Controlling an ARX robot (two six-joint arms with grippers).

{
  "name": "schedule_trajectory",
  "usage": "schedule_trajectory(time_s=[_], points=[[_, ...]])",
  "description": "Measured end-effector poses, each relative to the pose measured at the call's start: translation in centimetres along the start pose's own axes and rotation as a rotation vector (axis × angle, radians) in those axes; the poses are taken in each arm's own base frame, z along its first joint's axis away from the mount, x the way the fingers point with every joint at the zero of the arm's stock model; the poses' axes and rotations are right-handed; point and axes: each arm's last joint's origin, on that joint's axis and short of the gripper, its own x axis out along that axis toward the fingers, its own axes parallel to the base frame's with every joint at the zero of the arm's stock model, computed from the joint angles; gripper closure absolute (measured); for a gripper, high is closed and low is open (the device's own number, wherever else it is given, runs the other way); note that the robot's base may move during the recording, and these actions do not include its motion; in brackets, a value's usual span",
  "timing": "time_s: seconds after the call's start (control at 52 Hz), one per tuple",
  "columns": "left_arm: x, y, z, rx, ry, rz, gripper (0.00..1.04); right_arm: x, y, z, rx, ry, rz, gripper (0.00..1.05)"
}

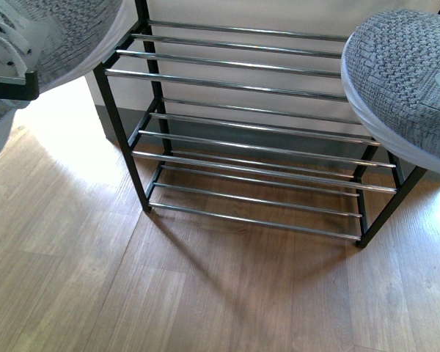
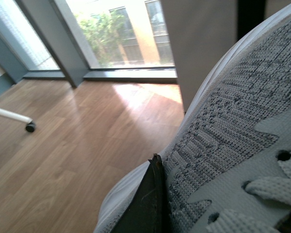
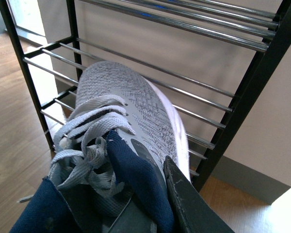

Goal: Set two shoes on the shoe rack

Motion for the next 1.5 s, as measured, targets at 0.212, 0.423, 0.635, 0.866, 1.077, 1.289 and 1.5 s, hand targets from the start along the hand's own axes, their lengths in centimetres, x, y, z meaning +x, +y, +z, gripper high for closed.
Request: schedule_trajectory(time_s=[0.212, 0.423, 0.635, 0.866, 1.077, 1.289, 1.5], points=[[-0.21, -0.4, 0.06, 0.002, -0.009, -0.058, 1.03, 0.0, 0.01, 0.0, 0.0, 0.0, 0.002, 1.03], [-0.06, -0.13, 0.02, 0.002, -0.003, -0.02, 1.03, -0.01, -0.03, -0.01, 0.001, 0.001, -0.006, 1.03], [-0.24, -0.38, 0.1, 0.001, -0.01, -0.048, 1.03, 0.03, -0.01, -0.03, 0.001, 0.003, -0.003, 1.03], [-0.31, -0.59, 0.09, 0.002, -0.013, -0.078, 1.03, -0.02, -0.13, -0.03, 0.001, 0.005, -0.026, 1.03], [-0.11, -0.19, -0.02, 0.004, -0.003, -0.024, 1.03, -0.01, -0.02, -0.07, 0.001, 0.002, -0.002, 1.03], [-0.18, -0.33, 0.0, 0.005, -0.007, -0.048, 1.03, -0.01, -0.04, -0.07, 0.001, 0.003, -0.009, 1.03], [-0.18, -0.32, 0.0, 0.005, -0.006, -0.044, 1.03, -0.01, -0.03, -0.07, 0.001, 0.003, -0.006, 1.03]])
